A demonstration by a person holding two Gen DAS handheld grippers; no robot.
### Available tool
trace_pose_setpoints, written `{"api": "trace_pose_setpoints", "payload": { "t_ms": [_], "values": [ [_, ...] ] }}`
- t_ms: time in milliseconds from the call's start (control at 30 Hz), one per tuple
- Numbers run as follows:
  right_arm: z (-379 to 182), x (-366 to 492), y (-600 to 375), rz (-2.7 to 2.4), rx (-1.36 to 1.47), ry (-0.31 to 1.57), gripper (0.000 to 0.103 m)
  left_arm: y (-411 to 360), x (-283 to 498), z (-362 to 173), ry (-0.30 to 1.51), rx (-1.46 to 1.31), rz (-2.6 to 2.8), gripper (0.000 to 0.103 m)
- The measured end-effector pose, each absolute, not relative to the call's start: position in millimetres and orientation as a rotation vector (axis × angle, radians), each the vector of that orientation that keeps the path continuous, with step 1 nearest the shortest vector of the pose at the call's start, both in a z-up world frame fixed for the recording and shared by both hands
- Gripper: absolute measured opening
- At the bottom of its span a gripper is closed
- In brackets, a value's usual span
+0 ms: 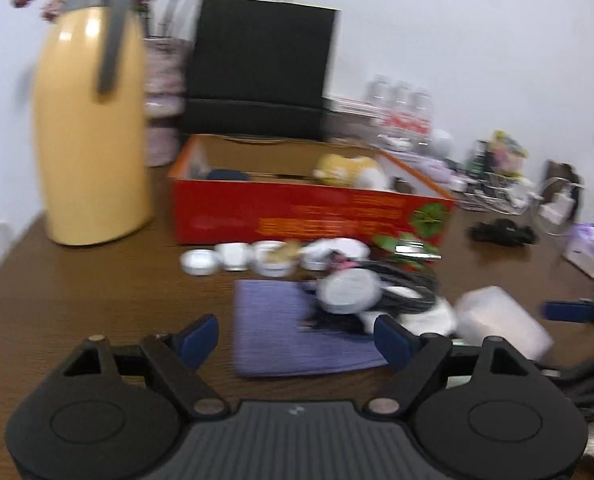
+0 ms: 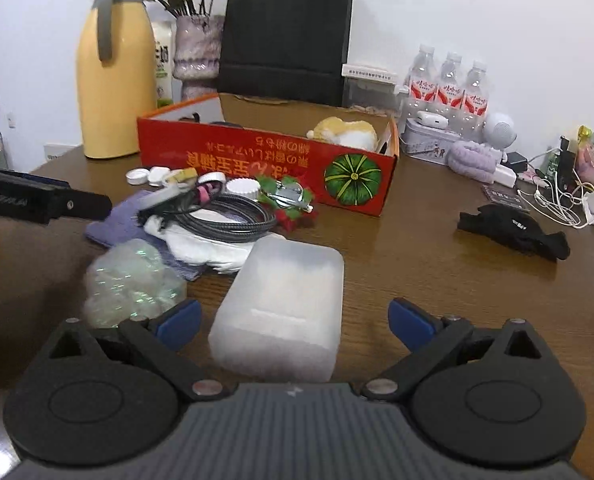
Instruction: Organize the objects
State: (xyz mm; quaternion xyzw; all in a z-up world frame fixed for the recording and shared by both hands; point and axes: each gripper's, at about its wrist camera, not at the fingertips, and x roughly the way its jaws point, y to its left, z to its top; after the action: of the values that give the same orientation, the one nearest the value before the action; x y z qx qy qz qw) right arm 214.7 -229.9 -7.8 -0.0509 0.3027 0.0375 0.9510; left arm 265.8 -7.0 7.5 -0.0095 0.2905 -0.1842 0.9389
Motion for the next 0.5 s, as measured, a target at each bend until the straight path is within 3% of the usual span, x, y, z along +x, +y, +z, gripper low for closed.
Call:
{"api": "trace_pose_setpoints", "payload": {
  "t_ms": [67, 200, 267, 400, 500],
  "values": [
    [-12, 222, -231, 0.082, -0.084, 0.62, 0.097, -19, 272, 5, 0.586, -0.016, -0.397, 0.084],
    [-17, 231, -235, 0.079, -0.038, 0.628, 0.082, -39, 288, 5, 0.602, -0.042, -0.414, 0.071],
    [-18, 230, -238, 0.081, -0.015, 0.622, 0.081, -44, 293, 6, 0.607, -0.06, -0.414, 0.069],
    [-18, 230, -240, 0.082, -0.006, 0.617, 0.081, -47, 301, 3, 0.639, -0.077, -0.406, 0.038],
    [-17, 227, -239, 0.082, -0.022, 0.611, 0.083, -47, 288, 9, 0.631, -0.07, -0.44, 0.038]
  ]
}}
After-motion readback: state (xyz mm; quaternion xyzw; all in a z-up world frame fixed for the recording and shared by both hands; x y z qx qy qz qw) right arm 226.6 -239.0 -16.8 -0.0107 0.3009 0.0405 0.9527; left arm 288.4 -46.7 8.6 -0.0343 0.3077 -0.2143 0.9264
